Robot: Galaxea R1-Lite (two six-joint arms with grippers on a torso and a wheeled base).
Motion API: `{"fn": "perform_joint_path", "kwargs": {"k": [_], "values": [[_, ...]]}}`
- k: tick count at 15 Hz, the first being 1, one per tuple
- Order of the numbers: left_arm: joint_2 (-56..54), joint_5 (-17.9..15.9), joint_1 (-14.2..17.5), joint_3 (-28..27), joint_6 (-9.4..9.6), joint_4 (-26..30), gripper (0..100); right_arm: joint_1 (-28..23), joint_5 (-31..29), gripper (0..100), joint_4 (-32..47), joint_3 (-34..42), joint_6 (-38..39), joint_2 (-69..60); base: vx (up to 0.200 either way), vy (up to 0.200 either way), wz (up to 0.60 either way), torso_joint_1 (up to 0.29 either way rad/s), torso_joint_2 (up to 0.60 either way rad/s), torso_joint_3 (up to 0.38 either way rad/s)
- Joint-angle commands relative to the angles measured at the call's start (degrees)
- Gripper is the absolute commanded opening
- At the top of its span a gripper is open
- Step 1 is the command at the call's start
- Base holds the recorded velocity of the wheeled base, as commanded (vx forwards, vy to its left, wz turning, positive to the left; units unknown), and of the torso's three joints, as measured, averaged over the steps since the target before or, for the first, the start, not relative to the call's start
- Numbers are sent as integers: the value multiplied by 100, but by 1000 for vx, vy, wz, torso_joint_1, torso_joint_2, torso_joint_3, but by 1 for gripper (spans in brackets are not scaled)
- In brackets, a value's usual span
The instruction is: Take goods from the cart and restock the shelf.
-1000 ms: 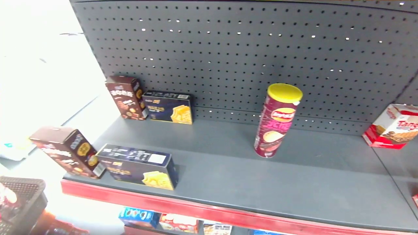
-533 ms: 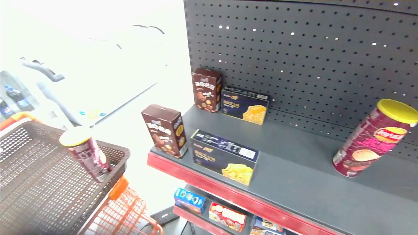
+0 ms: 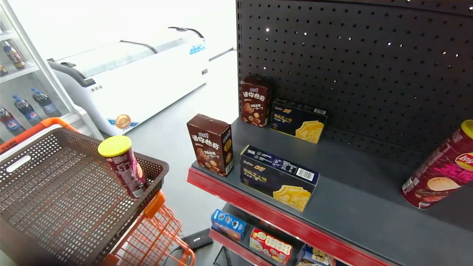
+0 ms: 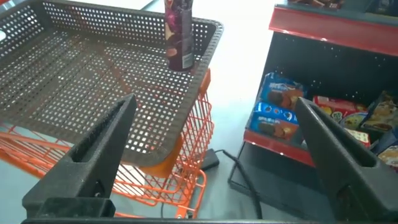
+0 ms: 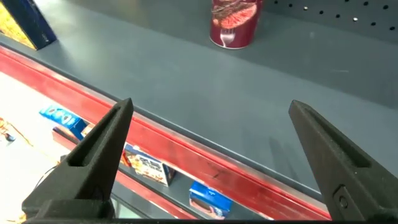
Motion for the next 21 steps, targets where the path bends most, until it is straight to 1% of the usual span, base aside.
{"fn": "perform_joint_path", "kwargs": {"k": [1, 2, 3, 5, 6, 7, 9, 10, 12, 13, 14, 15, 16, 17, 18, 19, 21], "values": [[-2, 1, 5, 0, 2, -1, 100, 4, 1, 100, -1, 0, -1, -3, 0, 0, 0, 0, 0, 0], [6, 27, 5, -26, 2, -28, 100, 4, 1, 100, -1, 0, -1, -3, 0, 0, 0, 0, 0, 0], [50, 18, 5, -413, 2, 25, 100, 4, 1, 100, -1, 0, -1, -3, 0, 0, 0, 0, 0, 0], [859, 185, 40, -1222, 2, 420, 100, 4, 1, 100, -1, 0, -1, 6, 0, 0, 0, 0, 0, 0], [1219, 229, -13, -1494, 2, 561, 100, 4, 1, 100, -1, 0, -1, 6, 0, 0, 0, 0, 0, 0], [2072, 247, -57, -1644, 2, 552, 100, 4, 1, 100, -1, 0, -1, 6, 0, 0, 0, 0, 0, 0], [3039, 256, -57, -1723, 11, 262, 100, 4, 1, 100, -1, 0, -1, 6, 0, 0, 0, 0, 0, 0], [3900, 273, -31, -1696, 20, -362, 100, 4, 1, 100, -1, 0, -1, -3, 0, 0, 0, 0, 0, 0], [5113, 704, -505, -1705, -42, -1390, 100, 4, 1, 100, -1, 0, -1, 6, 0, 0, 0, 0, 0, 0], [5728, 748, -488, -1731, -68, -1891, 100, 4, 1, 100, -1, 0, -1, -3, 0, 0, 0, 0, 0, 0], [6273, 748, -365, -1714, -24, -2427, 100, 4, 1, 100, -1, 0, -1, 6, 0, 0, 0, 0, 0, 0], [6554, 748, -294, -1731, -15, -2779, 100, 4, 1, 100, -1, 0, -1, 6, 0, 0, 0, 0, 0, 0], [7240, 757, -215, -1749, 55, -3667, 100, 4, 1, 100, -1, 0, -1, 6, 0, 0, 0, 0, 0, 0], [7609, 757, -206, -1749, 143, -3965, 100, 4, 1, 100, -1, 0, -1, -3, 0, 0, 0, 0, 0, 0], [7952, 766, -206, -1731, 152, -4203, 100, 4, 1, 100, -1, 0, -1, -3, 0, 0, 0, 0, 0, 0], [8233, 801, -233, -1670, 195, -4625, 100, 4, 1, 100, -1, 0, -1, 6, 0, 0, 0, 0, 0, 0], [8743, 1064, -259, -1644, 433, -4862, 100, 4, 1, 100, -1, 0, -1, 6, 0, 0, 0, 0, 0, 0]]}}
